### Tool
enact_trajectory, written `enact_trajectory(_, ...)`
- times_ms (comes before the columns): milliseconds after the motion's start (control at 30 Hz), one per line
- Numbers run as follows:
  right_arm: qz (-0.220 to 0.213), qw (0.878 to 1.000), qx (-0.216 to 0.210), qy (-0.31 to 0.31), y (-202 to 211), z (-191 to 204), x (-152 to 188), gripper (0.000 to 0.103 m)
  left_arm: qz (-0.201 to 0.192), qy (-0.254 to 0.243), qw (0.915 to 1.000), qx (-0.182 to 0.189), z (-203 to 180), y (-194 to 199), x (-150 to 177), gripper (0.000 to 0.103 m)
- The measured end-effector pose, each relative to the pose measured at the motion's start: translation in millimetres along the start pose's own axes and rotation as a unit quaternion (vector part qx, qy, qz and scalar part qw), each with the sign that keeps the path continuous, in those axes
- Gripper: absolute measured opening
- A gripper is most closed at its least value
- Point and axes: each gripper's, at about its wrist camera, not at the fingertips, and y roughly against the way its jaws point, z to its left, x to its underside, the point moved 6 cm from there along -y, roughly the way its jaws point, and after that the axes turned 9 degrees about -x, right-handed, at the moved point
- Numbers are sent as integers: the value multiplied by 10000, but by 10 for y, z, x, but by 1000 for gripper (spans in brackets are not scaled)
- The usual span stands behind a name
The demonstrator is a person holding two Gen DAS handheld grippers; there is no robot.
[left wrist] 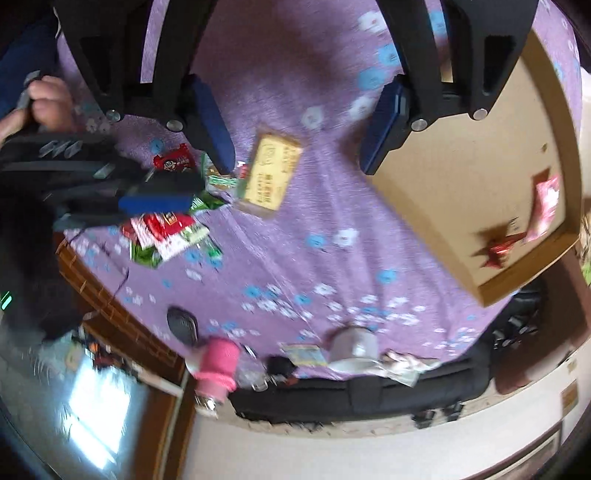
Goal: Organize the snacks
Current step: 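Return left tool to the pile and grasp the yellow cake bar, then grasp the small green-wrapped candy with the right tool while left tool holds cake bar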
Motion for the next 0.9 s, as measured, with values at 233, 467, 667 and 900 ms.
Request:
enact_trajectory(233, -306, 9977, -497, -350, 210, -119, -77, 35, 520, -815, 9924, -767, -281, -464, -6, 69)
enact_trajectory(467, -270, 9969, -693, -244, 220, -6, -14, 35, 614, -836, 9914, -799, -347, -692, -39, 47)
enact_trajectory(667, -170, 9987, -483, -40, 107, 4, 35, 35, 534, -433, 9950, -721, -303, -611, 54, 33)
enact_trajectory(900, 50, 9988, 98, 468, -227, 110, 100, 35, 414, 17, 9983, -403, -100, -256, 378, 33)
